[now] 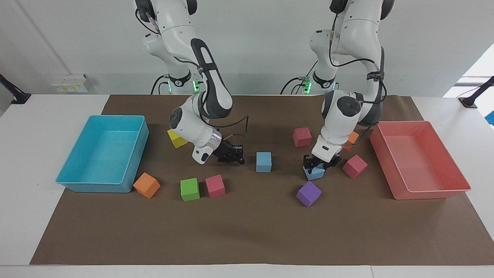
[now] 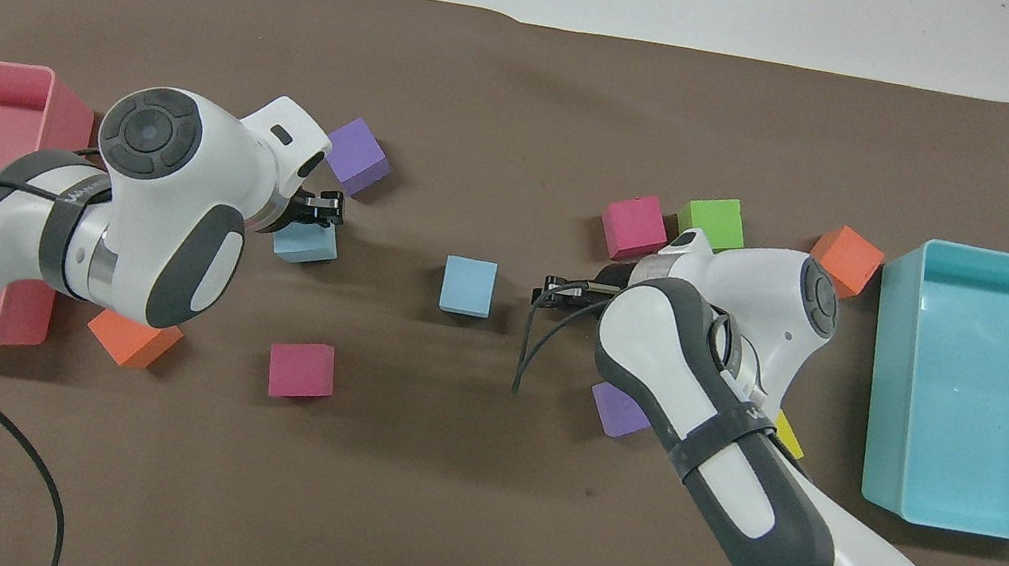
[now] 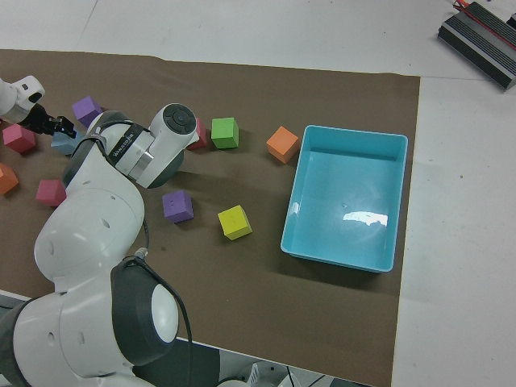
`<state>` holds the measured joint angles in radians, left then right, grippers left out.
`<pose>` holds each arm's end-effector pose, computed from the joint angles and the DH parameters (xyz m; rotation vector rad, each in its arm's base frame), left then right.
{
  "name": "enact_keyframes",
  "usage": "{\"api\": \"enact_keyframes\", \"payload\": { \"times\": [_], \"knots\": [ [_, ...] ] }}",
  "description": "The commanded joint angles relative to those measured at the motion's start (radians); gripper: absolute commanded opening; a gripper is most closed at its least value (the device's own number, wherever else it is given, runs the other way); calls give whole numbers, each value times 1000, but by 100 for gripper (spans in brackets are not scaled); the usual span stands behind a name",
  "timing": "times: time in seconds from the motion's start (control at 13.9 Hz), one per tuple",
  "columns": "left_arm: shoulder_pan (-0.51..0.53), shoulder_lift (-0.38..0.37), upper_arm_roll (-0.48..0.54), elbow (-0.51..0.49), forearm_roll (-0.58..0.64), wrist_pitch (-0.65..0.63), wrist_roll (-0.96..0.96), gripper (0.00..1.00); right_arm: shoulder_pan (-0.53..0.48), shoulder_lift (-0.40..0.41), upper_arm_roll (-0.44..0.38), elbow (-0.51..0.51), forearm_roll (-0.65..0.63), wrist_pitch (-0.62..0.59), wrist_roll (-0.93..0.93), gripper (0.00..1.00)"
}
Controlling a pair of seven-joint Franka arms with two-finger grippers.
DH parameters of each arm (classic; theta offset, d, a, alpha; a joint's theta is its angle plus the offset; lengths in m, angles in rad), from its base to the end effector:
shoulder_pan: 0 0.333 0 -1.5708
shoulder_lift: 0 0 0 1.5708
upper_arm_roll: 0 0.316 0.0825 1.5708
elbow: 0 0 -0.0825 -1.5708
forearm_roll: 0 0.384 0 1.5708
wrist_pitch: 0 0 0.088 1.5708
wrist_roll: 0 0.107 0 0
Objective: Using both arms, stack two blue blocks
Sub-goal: 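Lift the light-blue cube with the left gripper toward the center cube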
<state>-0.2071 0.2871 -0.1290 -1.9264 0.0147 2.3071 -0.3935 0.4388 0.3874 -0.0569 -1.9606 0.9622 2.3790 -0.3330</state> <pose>0.5895 -0.2015 0.3517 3.0805 0.0848 0.1248 0.5732 0.2410 0.2830 -2.4990 -0.0127 -0.0241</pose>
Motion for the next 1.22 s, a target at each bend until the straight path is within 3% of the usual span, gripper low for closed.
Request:
{"api": "enact_keyframes", "payload": {
  "times": [0.0, 0.29, 0.86, 1.15],
  "knots": [
    [-18, -40, 17, 59, 16, -124, -2, 0, -2, -27, 6, -29, 29, 25, 14, 0],
    [-20, -57, 8, 104, 22, -135, -7, 0, 0, -27, 6, -29, 29, 25, 14, 0],
    [-164, -39, 6, 199, 48, -141, -115, 0, -2, -27, 5, -31, 29, 25, 14, 0],
    [-260, 16, 8, 280, 47, -143, -224, 0, -2, -27, 6, -31, 29, 25, 14, 0]
  ]
}}
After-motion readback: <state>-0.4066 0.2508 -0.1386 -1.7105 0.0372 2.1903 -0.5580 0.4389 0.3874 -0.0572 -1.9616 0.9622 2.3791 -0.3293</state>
